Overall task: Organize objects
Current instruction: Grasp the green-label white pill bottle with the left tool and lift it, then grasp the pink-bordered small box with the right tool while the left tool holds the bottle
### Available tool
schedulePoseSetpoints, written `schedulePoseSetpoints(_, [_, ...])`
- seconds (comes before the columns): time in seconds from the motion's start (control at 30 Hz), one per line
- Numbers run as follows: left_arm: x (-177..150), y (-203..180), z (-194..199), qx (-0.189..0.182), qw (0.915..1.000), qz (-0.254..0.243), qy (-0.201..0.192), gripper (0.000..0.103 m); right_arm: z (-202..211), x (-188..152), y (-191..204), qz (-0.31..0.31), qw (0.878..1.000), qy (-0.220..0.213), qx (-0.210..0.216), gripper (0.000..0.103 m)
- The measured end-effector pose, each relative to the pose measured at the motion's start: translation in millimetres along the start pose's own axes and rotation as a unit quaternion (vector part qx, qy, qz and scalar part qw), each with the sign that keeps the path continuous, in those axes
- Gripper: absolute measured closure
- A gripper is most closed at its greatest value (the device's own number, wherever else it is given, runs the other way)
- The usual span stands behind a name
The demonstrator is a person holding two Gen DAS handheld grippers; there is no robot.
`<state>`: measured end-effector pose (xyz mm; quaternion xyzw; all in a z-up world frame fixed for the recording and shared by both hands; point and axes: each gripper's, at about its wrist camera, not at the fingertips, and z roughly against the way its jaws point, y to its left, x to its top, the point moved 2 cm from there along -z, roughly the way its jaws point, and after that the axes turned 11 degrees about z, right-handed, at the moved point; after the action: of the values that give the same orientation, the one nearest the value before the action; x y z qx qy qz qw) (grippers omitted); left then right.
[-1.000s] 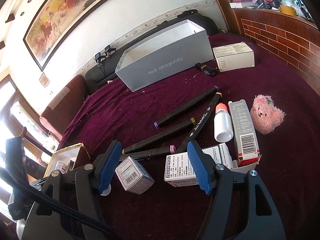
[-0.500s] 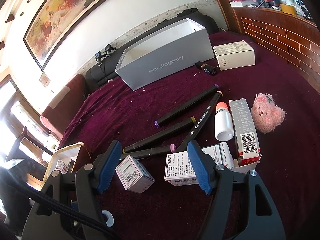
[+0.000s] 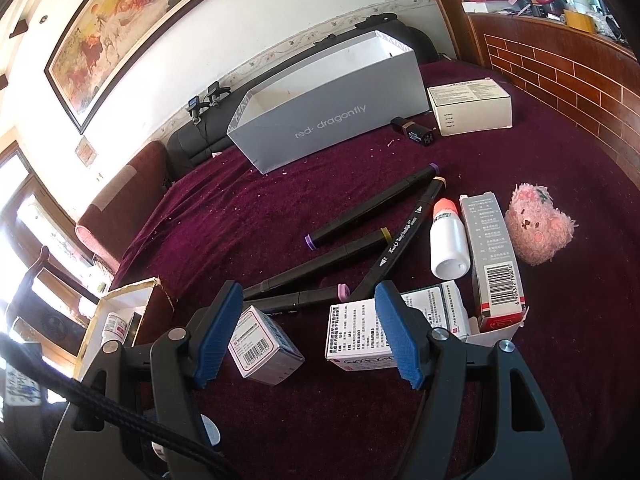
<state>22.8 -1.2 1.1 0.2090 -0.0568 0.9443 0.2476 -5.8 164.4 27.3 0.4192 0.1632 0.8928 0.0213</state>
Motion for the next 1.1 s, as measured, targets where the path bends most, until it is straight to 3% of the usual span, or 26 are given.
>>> schedulePoseSetpoints(0.1, [-3, 3, 4, -0.006, 0.9995, 0.029, -0.007, 0.074, 0, 0, 2, 0.003, 1.000, -0.003, 0.008, 0.035])
schedulePoseSetpoints(0.3, [-20, 22, 37, -0.056, 0.9924, 0.100, -0.045, 0.074, -6, -3, 17, 0.032, 0.999, 0.006, 0.041, 0.035])
schedulePoseSetpoints(0.43, [-36, 42, 67, -0.090, 0.9811, 0.147, -0.089, 0.074, -14, -10, 39, 0.082, 0.995, 0.025, 0.054, 0.035])
schedulePoseSetpoints(0.53, [-42, 60, 82, -0.107, 0.9728, 0.172, -0.113, 0.074, -23, -16, 53, 0.117, 0.992, 0.041, 0.022, 0.035])
schedulePoseSetpoints(0.9, [-71, 102, 96, -0.126, 0.9593, 0.211, -0.139, 0.074, -56, -23, 72, 0.191, 0.973, 0.107, -0.076, 0.037])
schedulePoseSetpoints(1.07, [-86, 121, 102, -0.130, 0.9507, 0.239, -0.148, 0.074, -70, -24, 79, 0.212, 0.963, 0.142, -0.090, 0.071])
schedulePoseSetpoints(1.1, [-88, 124, 103, -0.131, 0.9492, 0.244, -0.149, 0.074, -70, -25, 79, 0.211, 0.962, 0.145, -0.091, 0.071])
